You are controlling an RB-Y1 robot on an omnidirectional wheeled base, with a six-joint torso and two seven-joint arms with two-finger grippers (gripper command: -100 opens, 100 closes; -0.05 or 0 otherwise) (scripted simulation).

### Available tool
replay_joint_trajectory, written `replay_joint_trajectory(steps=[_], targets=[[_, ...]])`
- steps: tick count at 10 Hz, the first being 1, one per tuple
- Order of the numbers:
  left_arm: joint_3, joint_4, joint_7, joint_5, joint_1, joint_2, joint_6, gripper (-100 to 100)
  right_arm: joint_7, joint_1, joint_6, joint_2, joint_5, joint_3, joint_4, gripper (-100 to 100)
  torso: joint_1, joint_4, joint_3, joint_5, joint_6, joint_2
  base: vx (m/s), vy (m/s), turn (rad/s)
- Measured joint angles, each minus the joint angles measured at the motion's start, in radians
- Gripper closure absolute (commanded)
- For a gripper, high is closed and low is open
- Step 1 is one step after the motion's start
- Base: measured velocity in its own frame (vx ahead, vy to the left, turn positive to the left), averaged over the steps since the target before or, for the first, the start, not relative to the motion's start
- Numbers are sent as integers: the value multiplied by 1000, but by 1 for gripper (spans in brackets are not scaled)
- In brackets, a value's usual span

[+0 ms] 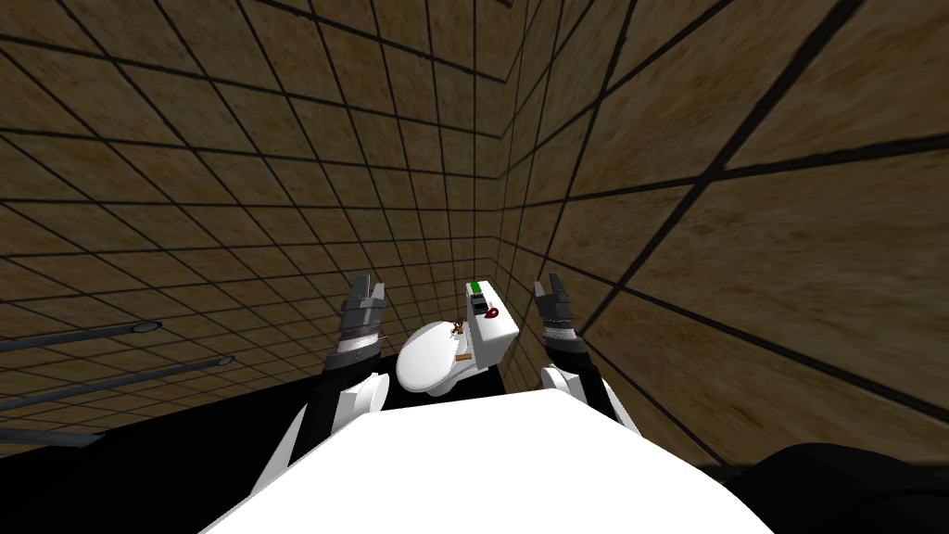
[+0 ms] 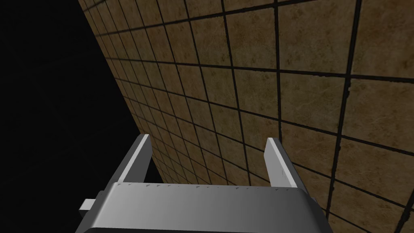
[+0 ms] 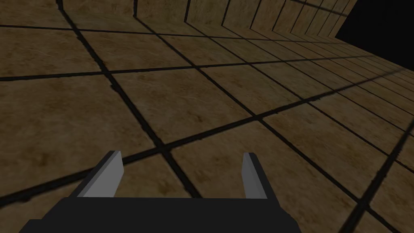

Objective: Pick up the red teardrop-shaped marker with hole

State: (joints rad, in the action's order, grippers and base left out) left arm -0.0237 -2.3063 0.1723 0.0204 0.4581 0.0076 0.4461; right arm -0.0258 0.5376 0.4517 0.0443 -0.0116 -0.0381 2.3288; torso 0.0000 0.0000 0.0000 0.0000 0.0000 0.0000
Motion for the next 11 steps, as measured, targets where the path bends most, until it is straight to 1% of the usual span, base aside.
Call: replay_joint_trajectory(steps=[3, 5, 11], targets=[[0, 0, 0, 0, 0, 0, 0, 0, 41, 0, -7, 45, -72, 9, -4, -100, 3, 0, 0, 1, 0, 0, -5, 43, 23], [0, 0, 0, 0, 0, 0, 0, 0, 82, -6, -16, 68, -133, 22, -10, -100, 3, 0, 0, 1, 0, 0, -7, 43, 19], [0, 0, 0, 0, 0, 0, 0, 0, 167, -7, -26, 98, -281, 42, -18, -100, 2, 0, 0, 1, 0, 0, -3, 36, 15]])
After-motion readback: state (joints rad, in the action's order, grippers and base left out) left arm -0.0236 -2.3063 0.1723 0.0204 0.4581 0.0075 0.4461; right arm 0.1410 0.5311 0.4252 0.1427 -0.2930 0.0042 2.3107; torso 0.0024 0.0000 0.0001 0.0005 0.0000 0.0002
